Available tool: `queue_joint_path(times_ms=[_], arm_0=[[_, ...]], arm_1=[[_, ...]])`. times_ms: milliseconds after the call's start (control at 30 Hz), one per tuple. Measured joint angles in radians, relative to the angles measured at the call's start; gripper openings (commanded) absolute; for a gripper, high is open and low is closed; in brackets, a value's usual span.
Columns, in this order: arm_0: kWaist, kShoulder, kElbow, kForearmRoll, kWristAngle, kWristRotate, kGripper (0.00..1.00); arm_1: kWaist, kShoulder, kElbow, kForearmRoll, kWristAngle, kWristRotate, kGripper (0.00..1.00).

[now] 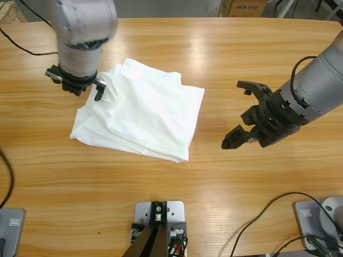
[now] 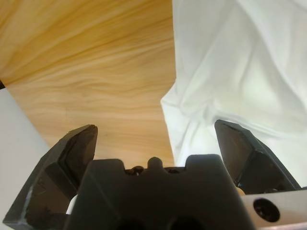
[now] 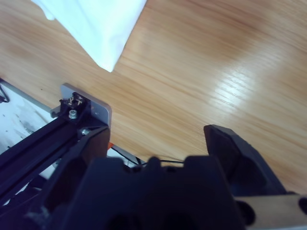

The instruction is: Fold clothes

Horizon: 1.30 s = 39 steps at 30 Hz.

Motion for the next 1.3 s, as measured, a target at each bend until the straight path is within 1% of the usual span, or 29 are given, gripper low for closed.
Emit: queue_joint_path(times_ms=[100,200,267,400,533,600,700,800,867,1133,1300], arm_0=[[-0.004,-0.087,0.003,0.0,-0.008,-0.007,0.913],[0.01,-0.177,0.003,-0.001,-0.075,-0.006,0.913],[0.004,-0.21,0.003,-0.02,-0.108,0.003,0.908],[-0.023,-0.21,0.003,-0.087,-0.22,0.049,0.908],[-0.055,-0.131,-0.005,-0.111,-0.264,0.099,0.912],[-0.063,-0.08,-0.005,-0.111,-0.258,0.105,0.913],[-0.065,-0.024,-0.005,-0.097,-0.185,0.106,0.908],[-0.064,0.014,-0.005,-0.073,-0.12,0.106,0.908],[-0.056,0.023,-0.005,-0.067,-0.101,0.106,0.908],[0.02,0.048,-0.005,-0.059,-0.079,0.106,0.908],[0.072,0.055,0.02,-0.059,-0.079,0.106,0.908]], arm_1=[[-0.001,-0.029,0.005,-0.054,0.027,0.0,0.89],[-0.028,-0.093,0.041,-0.145,0.096,0.003,0.889],[-0.057,-0.126,0.069,-0.187,0.131,0.006,0.885],[-0.07,-0.149,0.1,-0.208,0.154,0.008,0.885],[-0.071,-0.169,0.125,-0.211,0.158,0.008,0.885],[-0.071,-0.19,0.133,-0.211,0.16,0.008,0.885],[-0.073,-0.207,0.145,-0.211,0.161,0.008,0.885],[-0.073,-0.216,0.149,-0.211,0.161,0.008,0.885],[-0.073,-0.216,0.15,-0.212,0.161,0.008,0.885],[-0.093,-0.216,0.15,-0.216,0.18,0.008,0.885],[-0.095,-0.216,0.15,-0.22,0.188,0.008,0.885]])
